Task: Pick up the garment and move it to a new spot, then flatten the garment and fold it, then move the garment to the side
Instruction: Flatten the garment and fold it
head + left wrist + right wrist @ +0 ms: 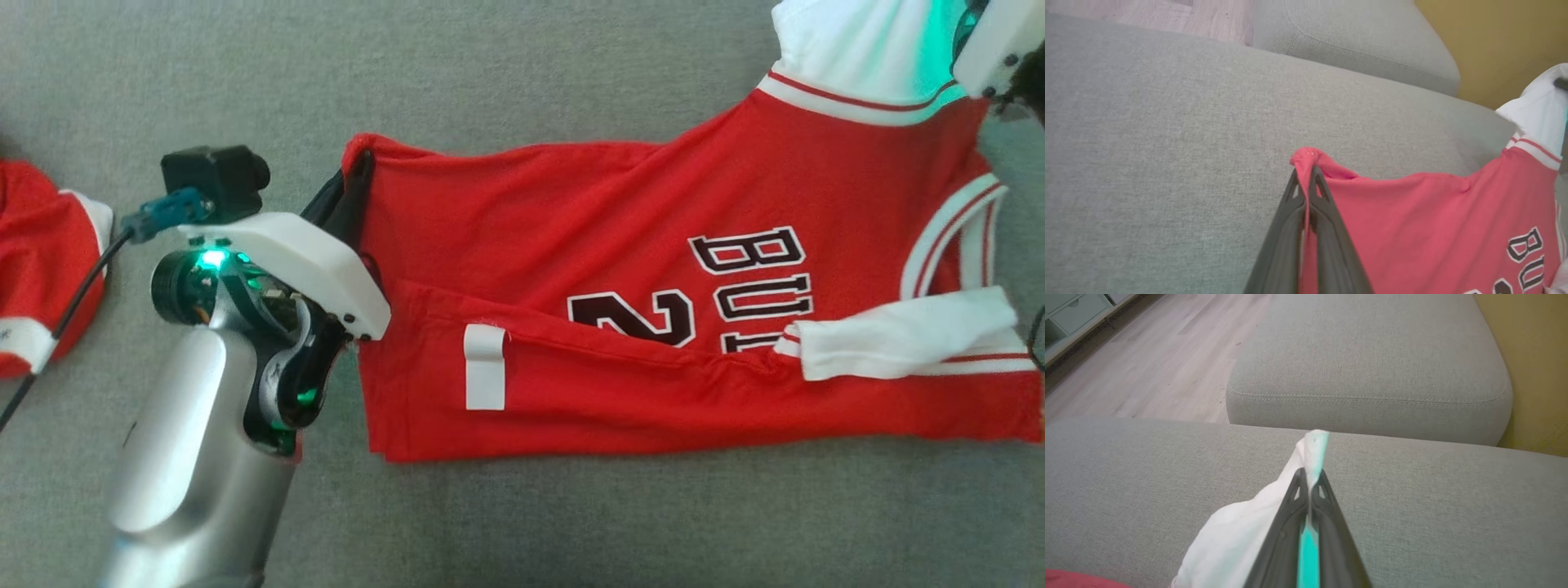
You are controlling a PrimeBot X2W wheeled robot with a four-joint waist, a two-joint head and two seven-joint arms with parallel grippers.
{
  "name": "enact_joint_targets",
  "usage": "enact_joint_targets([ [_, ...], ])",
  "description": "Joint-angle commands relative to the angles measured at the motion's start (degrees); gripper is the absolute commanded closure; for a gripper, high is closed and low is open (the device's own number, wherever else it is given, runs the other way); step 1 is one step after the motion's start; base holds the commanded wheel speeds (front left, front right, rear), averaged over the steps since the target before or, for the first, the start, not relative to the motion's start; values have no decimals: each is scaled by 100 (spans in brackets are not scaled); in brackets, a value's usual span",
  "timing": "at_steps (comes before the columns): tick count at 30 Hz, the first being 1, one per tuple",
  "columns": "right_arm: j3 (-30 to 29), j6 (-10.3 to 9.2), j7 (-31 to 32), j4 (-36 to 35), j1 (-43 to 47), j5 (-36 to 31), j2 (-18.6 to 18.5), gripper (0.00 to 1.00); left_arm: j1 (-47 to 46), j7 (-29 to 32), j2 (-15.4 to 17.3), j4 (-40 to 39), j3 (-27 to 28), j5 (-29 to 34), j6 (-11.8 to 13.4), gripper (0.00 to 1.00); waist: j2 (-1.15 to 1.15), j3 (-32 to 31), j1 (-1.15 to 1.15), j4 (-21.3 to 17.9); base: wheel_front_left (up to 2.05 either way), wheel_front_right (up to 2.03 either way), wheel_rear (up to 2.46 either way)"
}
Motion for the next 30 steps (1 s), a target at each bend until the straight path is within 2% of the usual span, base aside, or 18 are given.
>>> enact_joint_targets([
  [1, -29, 40, -34, -285, 92, 36, -68, 100, -42, -78, 128, -281, 258, -31, 33, 100, 0, -101, 0, -81, 0, 0, 0],
  [6, -80, 40, -19, -916, 933, 201, -317, 100, 645, -204, 160, -746, 300, -123, 106, 100, 0, -395, 0, -280, 0, 0, 0],
  [13, -580, 40, 297, -2077, 2571, 404, -495, 100, 1893, -387, 287, -1534, 613, -325, 349, 100, 0, -794, 0, -538, 0, 0, 0],
  [18, -923, 40, 586, -2680, 3470, 312, -272, 100, 2618, -343, 321, -1817, 667, -472, 457, 100, 0, -879, 0, -676, 0, 0, 0],
  [24, -957, 40, 731, -2911, 3935, 47, 47, 100, 2871, -392, 354, -1706, 666, -426, 520, 100, 0, -832, 0, -709, 0, 0, 0],
  [25, -940, 40, 745, -2919, 3962, -12, 72, 72, 2872, -399, 377, -1644, 658, -402, 511, 82, 0, -828, 0, -704, 0, 0, 0],
  [26, -909, 40, 798, -2922, 4000, -51, 80, 0, 2869, -425, 406, -1580, 648, -353, 501, 7, 0, -832, 0, -698, 0, 0, 0],
  [27, -881, 40, 878, -2928, 4041, -98, 60, 0, 2861, -489, 450, -1535, 626, -259, 480, 0, 0, -841, 0, -692, 0, 0, 0],
  [30, -852, 40, 1144, -3035, 4171, -219, -106, 0, 2891, -959, 492, -1451, 726, 101, 593, 0, 0, -918, 0, -688, 0, 0, 0],
])
